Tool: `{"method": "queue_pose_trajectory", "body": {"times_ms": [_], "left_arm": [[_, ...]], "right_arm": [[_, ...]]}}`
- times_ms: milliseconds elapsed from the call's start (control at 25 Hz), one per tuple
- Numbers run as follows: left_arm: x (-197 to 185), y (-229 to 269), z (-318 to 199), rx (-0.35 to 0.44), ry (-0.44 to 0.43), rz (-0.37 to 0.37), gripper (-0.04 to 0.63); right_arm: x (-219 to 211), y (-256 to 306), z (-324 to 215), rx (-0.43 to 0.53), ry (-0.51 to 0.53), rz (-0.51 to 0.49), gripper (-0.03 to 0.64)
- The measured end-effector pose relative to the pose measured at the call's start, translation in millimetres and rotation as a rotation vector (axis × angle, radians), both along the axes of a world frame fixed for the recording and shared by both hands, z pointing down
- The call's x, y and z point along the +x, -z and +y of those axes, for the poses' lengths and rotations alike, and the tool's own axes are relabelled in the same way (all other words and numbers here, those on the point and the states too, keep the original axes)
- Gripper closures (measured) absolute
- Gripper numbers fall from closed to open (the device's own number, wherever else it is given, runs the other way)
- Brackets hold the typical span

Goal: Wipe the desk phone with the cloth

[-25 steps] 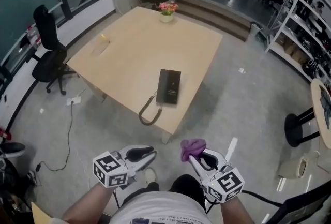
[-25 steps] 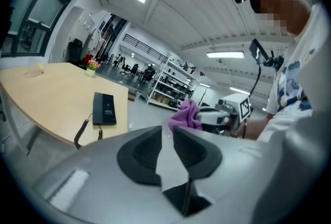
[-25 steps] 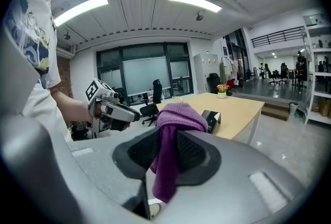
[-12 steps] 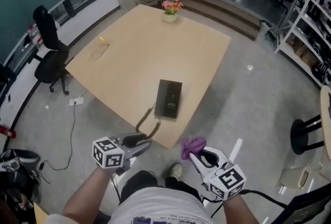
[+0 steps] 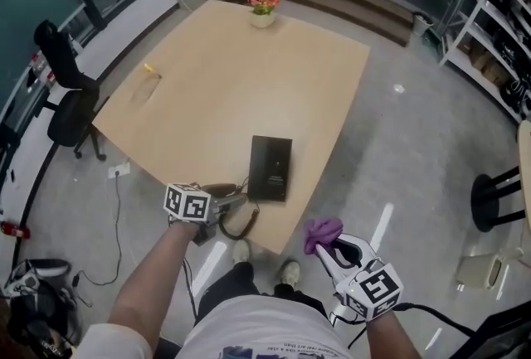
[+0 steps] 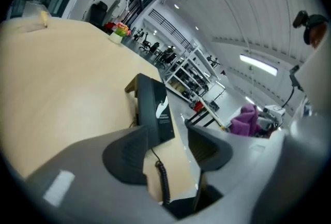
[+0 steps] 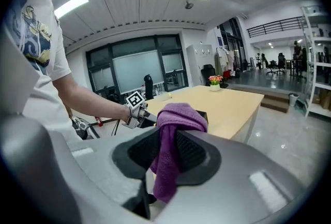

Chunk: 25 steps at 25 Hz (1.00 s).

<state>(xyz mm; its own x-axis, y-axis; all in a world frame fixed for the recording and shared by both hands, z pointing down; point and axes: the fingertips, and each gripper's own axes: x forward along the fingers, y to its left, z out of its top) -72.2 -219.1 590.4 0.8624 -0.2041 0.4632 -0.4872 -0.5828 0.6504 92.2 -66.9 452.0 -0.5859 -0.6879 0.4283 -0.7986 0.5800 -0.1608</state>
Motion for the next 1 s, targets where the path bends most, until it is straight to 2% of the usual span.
{"method": "queue_pose_trajectory", "body": {"times_ms": [280, 400, 480, 640, 720, 760, 800, 840, 1000], "left_arm": [[33, -27, -49, -0.100, -0.083, 0.092, 0.310], [48, -38, -60, -0.138, -0.133, 0.108, 0.299], [56, -42, -64, -0.163, -0.171, 0.119, 0.288], [80, -34, -60, -0.242, -0.258, 0.209, 0.290], [91, -32, -57, -0.278, -0.290, 0.222, 0.290], [94, -34, -57, -0.289, -0.294, 0.208, 0.314], [94, -37, -58, -0.297, -0.293, 0.191, 0.385], [93, -40, -59, -0.300, -0.290, 0.180, 0.402], [91, -38, -57, -0.305, -0.279, 0.186, 0.399]], "right_arm": [[-18, -2, -22, -0.061, -0.062, 0.023, 0.523], [-24, -4, -31, -0.080, -0.085, 0.035, 0.523], [-27, -5, -38, -0.096, -0.101, 0.044, 0.523], [-28, -5, -43, -0.122, -0.152, 0.053, 0.523], [-27, -6, -44, -0.129, -0.178, 0.056, 0.523], [-27, -6, -44, -0.133, -0.190, 0.058, 0.523], [-27, -7, -44, -0.137, -0.199, 0.058, 0.523], [-28, -7, -44, -0.139, -0.206, 0.058, 0.523], [-26, -9, -44, -0.139, -0.233, 0.060, 0.523]]}}
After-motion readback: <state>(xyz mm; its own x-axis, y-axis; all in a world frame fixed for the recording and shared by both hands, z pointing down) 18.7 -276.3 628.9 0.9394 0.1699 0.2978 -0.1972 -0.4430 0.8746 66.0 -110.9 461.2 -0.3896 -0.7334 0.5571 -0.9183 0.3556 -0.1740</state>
